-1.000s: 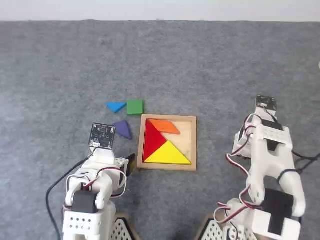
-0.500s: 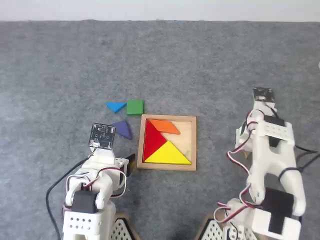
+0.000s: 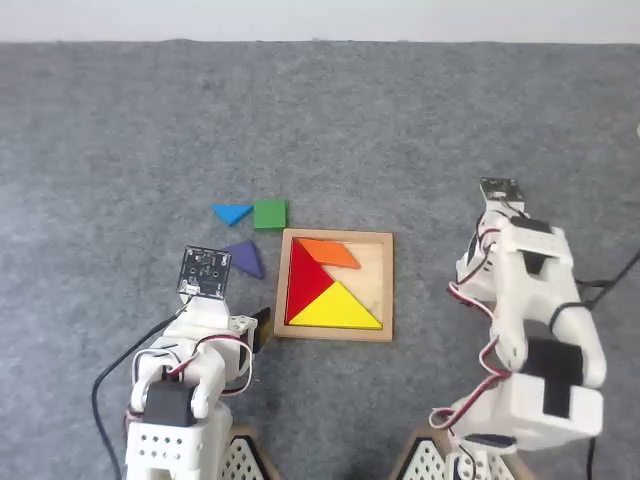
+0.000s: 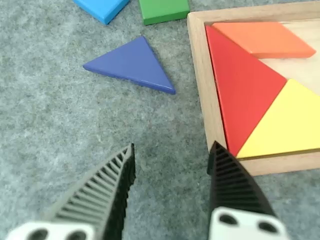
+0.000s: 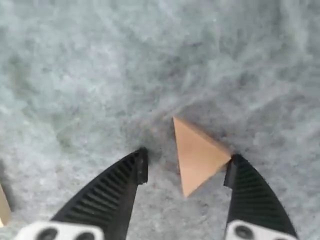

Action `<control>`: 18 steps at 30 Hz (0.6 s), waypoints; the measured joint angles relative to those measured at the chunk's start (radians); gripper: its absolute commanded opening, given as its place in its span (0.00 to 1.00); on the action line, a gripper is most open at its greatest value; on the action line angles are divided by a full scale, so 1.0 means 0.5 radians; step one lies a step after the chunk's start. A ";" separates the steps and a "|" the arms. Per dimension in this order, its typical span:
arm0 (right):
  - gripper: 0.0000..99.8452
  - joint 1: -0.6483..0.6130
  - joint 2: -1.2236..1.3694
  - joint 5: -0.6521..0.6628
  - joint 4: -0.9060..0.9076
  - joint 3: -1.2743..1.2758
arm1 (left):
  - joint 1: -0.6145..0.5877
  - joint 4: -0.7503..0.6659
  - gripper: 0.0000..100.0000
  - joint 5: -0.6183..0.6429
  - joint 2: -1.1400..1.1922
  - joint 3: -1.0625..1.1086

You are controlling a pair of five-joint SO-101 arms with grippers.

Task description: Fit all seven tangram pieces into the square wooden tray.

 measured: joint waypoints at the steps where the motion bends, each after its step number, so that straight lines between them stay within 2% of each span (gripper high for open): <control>1: 0.26 0.000 0.012 0.000 0.006 -0.015 | 0.000 0.000 0.24 0.000 0.000 0.000; 7: 0.13 0.031 0.021 0.000 0.009 -0.037 | 0.000 0.000 0.24 0.000 0.000 0.000; 18: 0.12 0.055 0.021 0.000 0.009 -0.058 | 0.000 0.000 0.24 0.000 0.000 0.000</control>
